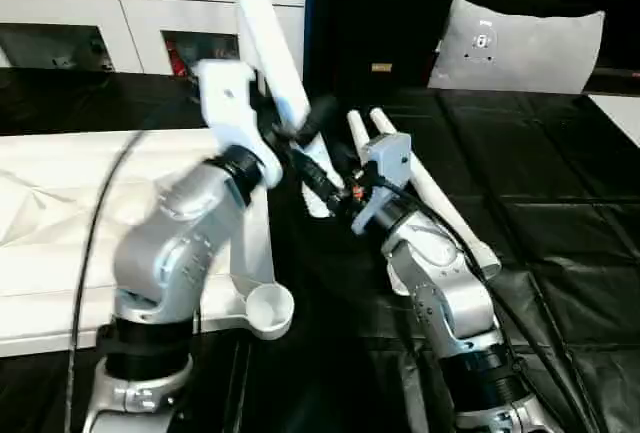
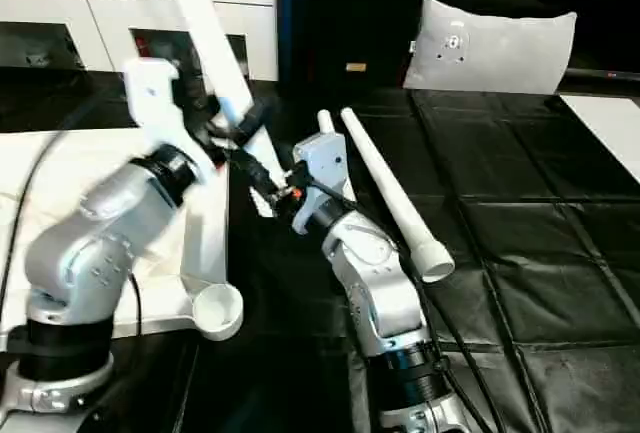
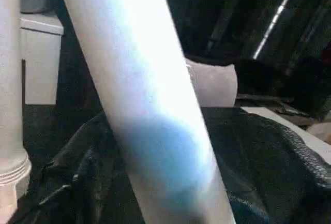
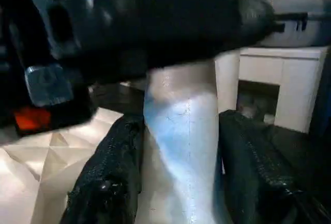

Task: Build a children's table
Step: Pick table leg

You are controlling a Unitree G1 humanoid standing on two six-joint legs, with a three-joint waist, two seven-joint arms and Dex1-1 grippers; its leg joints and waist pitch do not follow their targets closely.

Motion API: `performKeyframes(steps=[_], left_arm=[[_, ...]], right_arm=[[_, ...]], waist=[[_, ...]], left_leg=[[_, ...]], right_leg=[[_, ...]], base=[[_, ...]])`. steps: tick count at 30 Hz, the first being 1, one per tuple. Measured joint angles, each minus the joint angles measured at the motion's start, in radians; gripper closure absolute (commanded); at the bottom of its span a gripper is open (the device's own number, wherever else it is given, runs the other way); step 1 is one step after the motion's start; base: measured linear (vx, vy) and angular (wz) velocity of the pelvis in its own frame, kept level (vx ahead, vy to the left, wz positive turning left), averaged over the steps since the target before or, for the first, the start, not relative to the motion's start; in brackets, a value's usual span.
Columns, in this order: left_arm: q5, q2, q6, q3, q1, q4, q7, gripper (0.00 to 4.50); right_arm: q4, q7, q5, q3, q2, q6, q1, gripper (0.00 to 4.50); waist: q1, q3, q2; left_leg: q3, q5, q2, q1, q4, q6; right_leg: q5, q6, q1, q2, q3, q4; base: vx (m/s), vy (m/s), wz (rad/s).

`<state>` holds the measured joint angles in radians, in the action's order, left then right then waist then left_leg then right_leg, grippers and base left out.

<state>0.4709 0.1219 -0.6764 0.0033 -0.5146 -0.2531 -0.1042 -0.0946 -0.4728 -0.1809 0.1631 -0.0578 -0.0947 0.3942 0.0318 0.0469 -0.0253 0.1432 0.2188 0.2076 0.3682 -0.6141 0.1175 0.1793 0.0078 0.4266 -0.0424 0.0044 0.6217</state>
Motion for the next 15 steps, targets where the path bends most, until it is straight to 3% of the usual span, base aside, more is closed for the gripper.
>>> performKeyframes(steps=[6, 15], left_arm=[[-0.074, 0.056, 0.029, -0.034, 0.0, 0.002, -0.023, 1.33], [-0.075, 0.06, 0.033, -0.043, 0.0, 0.001, -0.044, 1.95]], right_arm=[[-0.019, -0.005, 0.028, 0.007, 0.006, 0.035, 0.004, 2.64], [-0.049, -0.002, 0.04, 0.019, 0.016, 0.063, 0.005, 2.64]], waist=[[-0.001, 0.0, 0.0], [0.0, 0.0, 0.0]], left_leg=[[0.0, 0.0, 0.0, -0.001, 0.0, 0.0], [0.0, 0.0, 0.0, 0.0, 0.0, 0.0]], right_leg=[[0.0, 0.0, 0.0, 0.0, 0.0, 0.001], [0.0, 0.0, 0.0, 0.0, 0.0, 0.001]], base=[[0.0, 0.0, 0.0], [0.0, 0.0, 0.0]])
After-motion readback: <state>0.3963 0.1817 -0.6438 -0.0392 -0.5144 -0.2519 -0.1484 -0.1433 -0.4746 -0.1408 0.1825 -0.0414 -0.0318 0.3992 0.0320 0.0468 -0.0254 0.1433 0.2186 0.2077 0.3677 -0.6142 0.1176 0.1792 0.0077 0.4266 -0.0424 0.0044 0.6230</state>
